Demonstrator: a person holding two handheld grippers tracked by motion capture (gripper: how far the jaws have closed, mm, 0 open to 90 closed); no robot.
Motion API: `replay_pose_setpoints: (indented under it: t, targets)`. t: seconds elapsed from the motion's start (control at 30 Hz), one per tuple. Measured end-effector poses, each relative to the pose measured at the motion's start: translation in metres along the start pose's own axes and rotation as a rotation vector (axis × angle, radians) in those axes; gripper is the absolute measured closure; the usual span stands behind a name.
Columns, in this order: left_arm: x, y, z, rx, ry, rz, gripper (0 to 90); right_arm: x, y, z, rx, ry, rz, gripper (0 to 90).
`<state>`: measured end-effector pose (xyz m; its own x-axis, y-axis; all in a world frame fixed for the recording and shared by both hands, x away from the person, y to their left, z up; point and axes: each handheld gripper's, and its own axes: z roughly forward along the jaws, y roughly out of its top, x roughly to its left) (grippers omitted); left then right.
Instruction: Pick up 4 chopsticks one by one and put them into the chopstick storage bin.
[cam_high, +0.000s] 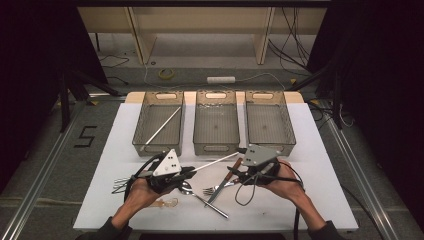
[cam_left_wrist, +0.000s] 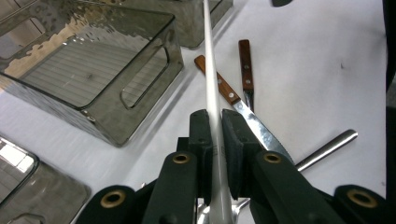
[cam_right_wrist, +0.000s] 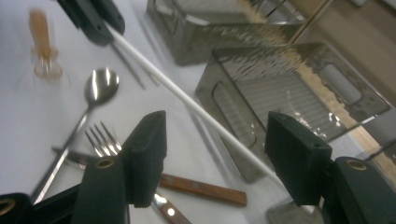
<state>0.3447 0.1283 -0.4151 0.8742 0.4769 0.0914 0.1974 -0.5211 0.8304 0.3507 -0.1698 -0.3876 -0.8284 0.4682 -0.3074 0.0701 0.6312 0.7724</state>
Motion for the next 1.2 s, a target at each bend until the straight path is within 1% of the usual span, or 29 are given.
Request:
replay_pose_setpoints:
  t: [0.03,0.07,0.13,0.2,0.23,0.3,0.37,0.4,0.47,0.5,0.6,0.7,0.77,0.83,0.9,1.07,1.13,1.2]
  targets:
    - [0.0,0.0,0.0,-0.001,0.0,-0.007,82.3,0.001,-0.004,-0.002,-0.03,-0.005,0.029,39.5]
    - [0.0,0.0,0.0,-0.005,0.005,-0.012,82.3,0.003,-0.008,-0.004,-0.04,-0.007,0.06,38.6]
    - [0.002,0.0,0.0,-0.014,0.002,-0.037,82.3,0.003,-0.014,-0.007,-0.048,-0.022,0.109,36.4]
    - [0.003,0.0,0.0,-0.025,0.005,-0.067,82.3,0.003,-0.021,-0.013,-0.084,-0.025,0.178,35.2]
    - [0.004,0.0,-0.001,-0.025,0.006,-0.078,82.3,0.002,-0.025,-0.015,-0.109,-0.028,0.211,35.2]
    - [0.007,-0.001,-0.001,-0.027,0.012,-0.094,82.3,0.001,-0.033,-0.019,-0.138,-0.029,0.272,33.9]
    - [0.009,-0.001,-0.003,-0.035,0.016,-0.119,82.3,-0.001,-0.041,-0.023,-0.154,-0.038,0.316,32.4]
    - [0.01,-0.001,-0.003,-0.037,0.018,-0.129,82.3,-0.001,-0.046,-0.024,-0.155,-0.03,0.344,30.9]
    - [0.011,-0.001,-0.004,-0.04,0.027,-0.136,82.3,-0.001,-0.054,-0.028,-0.168,-0.032,0.383,29.7]
    - [0.012,0.0,-0.005,-0.046,0.029,-0.141,82.3,-0.002,-0.058,-0.029,-0.169,-0.021,0.403,28.9]
    - [0.015,0.001,-0.008,-0.054,0.035,-0.158,82.3,-0.002,-0.068,-0.035,-0.183,-0.022,0.444,27.8]
    - [0.021,0.002,-0.01,-0.057,0.04,-0.175,82.3,-0.002,-0.074,-0.039,-0.184,-0.027,0.462,26.8]
    - [0.024,0.001,-0.011,-0.062,0.05,-0.188,82.3,-0.002,-0.076,-0.04,-0.185,-0.025,0.47,26.7]
    - [0.029,0.001,-0.014,-0.07,0.053,-0.193,82.3,-0.001,-0.077,-0.042,-0.177,-0.03,0.463,26.6]
    - [0.034,0.001,-0.019,-0.086,0.059,-0.217,82.3,0.001,-0.078,-0.043,-0.176,-0.022,0.465,26.4]
    - [0.046,0.002,-0.028,-0.111,0.097,-0.234,82.3,0.005,-0.08,-0.043,-0.161,-0.015,0.463,26.0]
    - [0.051,0.001,-0.031,-0.124,0.112,-0.251,82.3,0.006,-0.081,-0.042,-0.156,-0.015,0.462,25.3]
    - [0.056,0.001,-0.032,-0.126,0.13,-0.265,82.3,0.006,-0.081,-0.042,-0.153,-0.017,0.465,24.7]
